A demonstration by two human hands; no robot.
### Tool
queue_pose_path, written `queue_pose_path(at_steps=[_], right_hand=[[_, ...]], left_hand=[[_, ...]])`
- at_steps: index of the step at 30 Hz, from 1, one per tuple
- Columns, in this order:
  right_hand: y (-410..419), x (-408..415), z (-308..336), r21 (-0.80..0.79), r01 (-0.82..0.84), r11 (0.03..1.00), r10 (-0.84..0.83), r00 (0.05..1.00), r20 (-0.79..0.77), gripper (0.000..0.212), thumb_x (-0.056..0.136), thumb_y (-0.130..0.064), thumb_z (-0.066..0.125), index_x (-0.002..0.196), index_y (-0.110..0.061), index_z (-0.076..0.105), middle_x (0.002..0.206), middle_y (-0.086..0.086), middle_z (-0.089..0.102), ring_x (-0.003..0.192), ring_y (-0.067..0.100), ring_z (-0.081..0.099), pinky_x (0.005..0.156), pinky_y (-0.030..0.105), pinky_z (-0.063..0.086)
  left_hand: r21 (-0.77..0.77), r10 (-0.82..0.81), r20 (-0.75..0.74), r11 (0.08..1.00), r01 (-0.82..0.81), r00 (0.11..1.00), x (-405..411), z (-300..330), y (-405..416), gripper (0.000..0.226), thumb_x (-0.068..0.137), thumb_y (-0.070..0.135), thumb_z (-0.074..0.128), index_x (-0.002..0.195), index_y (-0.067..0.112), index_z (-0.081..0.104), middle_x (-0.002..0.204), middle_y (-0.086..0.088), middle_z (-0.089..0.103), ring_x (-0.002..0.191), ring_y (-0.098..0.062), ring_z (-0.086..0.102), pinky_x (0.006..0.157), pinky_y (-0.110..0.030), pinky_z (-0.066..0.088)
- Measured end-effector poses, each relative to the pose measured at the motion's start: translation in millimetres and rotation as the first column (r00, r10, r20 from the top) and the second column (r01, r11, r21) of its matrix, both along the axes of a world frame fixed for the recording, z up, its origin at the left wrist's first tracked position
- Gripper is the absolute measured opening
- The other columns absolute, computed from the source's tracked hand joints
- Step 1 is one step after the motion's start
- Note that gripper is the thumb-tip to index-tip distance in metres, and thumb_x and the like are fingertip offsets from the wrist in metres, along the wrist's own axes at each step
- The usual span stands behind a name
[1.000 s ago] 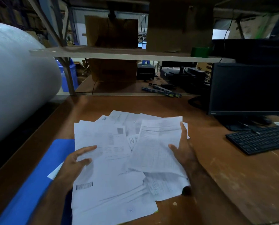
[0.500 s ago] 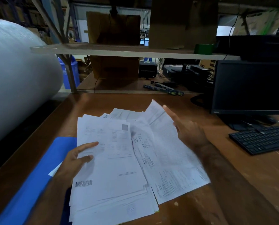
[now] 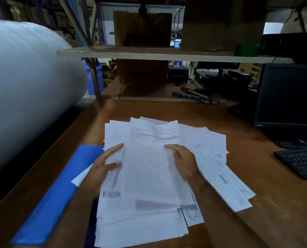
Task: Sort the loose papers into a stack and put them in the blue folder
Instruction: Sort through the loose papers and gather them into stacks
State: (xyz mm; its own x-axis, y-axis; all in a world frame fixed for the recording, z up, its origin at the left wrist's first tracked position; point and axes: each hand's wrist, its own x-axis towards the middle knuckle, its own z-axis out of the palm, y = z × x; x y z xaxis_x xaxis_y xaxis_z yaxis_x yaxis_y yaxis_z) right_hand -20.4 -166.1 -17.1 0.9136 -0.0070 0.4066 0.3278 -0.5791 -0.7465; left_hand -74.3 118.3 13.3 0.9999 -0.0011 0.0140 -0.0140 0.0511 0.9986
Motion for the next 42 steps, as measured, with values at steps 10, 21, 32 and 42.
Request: queue_pose_path(at_steps=[10, 21, 32, 42], right_hand=[[19, -15, 1, 0.015, -0.147, 0.989, 0.147, 0.974, -0.174, 0.056, 0.081, -0.037, 0.084, 0.132, -0.039, 0.062, 0.143, -0.009, 0.041, 0.127, 0.003, 0.042, 0.101, 0.011, 0.032], [-38, -5, 21, -0.551, 0.095, 0.829, -0.278, 0.925, -0.258, 0.081, 0.083, -0.071, 0.064, 0.151, -0.036, 0.036, 0.164, 0.003, 0.023, 0.145, 0.034, 0.032, 0.113, 0.053, 0.037], [-113, -38, 22, -0.384, 0.247, 0.890, -0.408, 0.809, -0.425, 0.089, 0.074, -0.045, 0.088, 0.146, -0.031, 0.038, 0.138, 0.006, 0.054, 0.118, 0.030, 0.059, 0.088, 0.034, 0.051], [-116, -42, 30, -0.445, 0.282, 0.850, -0.415, 0.878, -0.237, 0.083, 0.099, -0.020, 0.064, 0.159, -0.043, 0.011, 0.107, -0.004, 0.062, 0.081, 0.014, 0.061, 0.076, 0.029, 0.059]], left_hand=[[0.199, -0.137, 0.105, 0.973, 0.114, 0.985, -2, -1, 1, 0.059, 0.091, 0.062, 0.060, 0.144, 0.064, 0.036, 0.142, 0.043, 0.046, 0.133, -0.002, 0.049, 0.112, -0.044, 0.043], [0.111, -0.106, 0.010, 0.988, 0.104, 0.994, 5, -27, 12, 0.056, 0.092, -0.013, 0.058, 0.115, 0.033, 0.078, 0.136, 0.008, 0.064, 0.125, -0.023, 0.060, 0.100, -0.041, 0.053], [0.092, -0.082, -0.006, 0.992, 0.082, 0.997, 6, -36, 16, 0.053, 0.093, -0.009, 0.060, 0.120, 0.034, 0.076, 0.139, 0.010, 0.062, 0.129, -0.026, 0.058, 0.109, -0.055, 0.047], [0.072, -0.048, -0.026, 0.996, 0.050, 0.999, 4, -36, 16, 0.052, 0.092, -0.011, 0.059, 0.114, 0.032, 0.078, 0.137, 0.008, 0.063, 0.127, -0.025, 0.058, 0.108, -0.055, 0.048]])
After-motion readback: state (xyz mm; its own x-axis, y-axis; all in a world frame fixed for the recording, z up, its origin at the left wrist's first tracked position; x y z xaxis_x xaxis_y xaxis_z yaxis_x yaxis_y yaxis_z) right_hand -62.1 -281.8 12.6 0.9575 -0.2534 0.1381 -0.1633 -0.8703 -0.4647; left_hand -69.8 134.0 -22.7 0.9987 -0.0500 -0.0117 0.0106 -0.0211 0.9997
